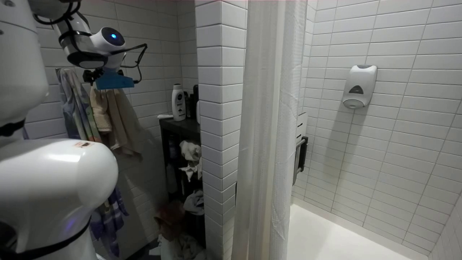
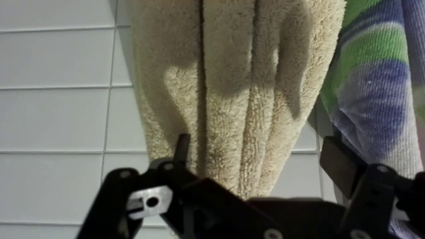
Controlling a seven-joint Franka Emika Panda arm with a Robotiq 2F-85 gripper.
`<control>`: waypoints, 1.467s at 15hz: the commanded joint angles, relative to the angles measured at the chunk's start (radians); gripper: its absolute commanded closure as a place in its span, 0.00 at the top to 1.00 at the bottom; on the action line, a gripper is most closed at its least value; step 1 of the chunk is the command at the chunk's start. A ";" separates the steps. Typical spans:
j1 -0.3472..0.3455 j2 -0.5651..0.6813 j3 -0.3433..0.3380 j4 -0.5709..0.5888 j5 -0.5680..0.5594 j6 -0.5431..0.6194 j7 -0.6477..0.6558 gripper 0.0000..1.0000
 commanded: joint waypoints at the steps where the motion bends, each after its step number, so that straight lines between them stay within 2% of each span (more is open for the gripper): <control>1: -0.014 -0.010 -0.004 -0.010 0.032 -0.033 -0.047 1.00; 6: -0.029 -0.004 -0.010 -0.021 0.029 -0.051 -0.057 1.00; 22: -0.031 0.165 -0.005 0.172 -0.002 -0.076 -0.094 1.00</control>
